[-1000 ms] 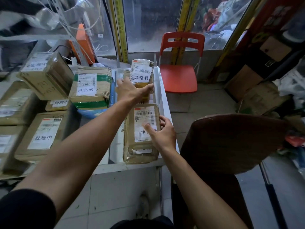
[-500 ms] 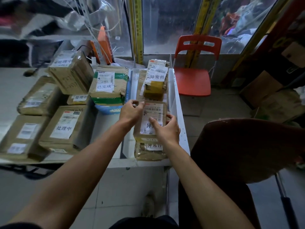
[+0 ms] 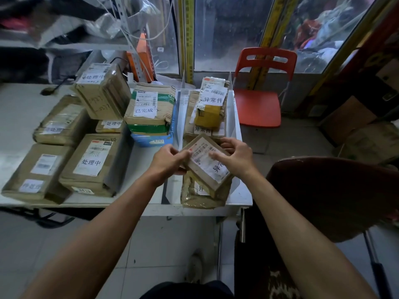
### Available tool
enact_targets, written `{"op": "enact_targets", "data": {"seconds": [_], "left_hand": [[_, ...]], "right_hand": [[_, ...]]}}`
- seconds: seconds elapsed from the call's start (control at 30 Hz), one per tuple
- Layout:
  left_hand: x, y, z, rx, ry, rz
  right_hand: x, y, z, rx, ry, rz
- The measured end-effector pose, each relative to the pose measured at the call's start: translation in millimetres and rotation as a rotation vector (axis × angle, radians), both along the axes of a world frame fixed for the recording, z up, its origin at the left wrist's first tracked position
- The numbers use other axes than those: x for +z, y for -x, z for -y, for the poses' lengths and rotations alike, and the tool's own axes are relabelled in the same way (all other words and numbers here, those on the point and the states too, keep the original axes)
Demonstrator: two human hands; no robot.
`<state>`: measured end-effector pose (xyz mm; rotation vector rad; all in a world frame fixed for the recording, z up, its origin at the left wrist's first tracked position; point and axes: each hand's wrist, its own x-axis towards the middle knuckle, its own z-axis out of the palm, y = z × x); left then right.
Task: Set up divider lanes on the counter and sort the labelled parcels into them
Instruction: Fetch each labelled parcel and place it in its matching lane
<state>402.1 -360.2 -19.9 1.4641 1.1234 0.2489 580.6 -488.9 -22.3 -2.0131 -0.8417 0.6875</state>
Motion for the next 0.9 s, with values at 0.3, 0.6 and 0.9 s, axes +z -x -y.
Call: {"op": "enact_targets", "data": {"seconds": [0.3,0.6,0.9], "left_hand": [[7,22,5,-0.382,-0.235,-0.068],[-14,18,12,-0.284,-0.674,-0.160],[-10,4,22,-0.305,-0.854,-0.096]], "right_hand": [[16,-18,-44,0.046,-0.060,0.111],[41,-25,-111,-0.028,0.112,0.323],[48,-23,-98,-0.150,-0.135,0.295]]}}
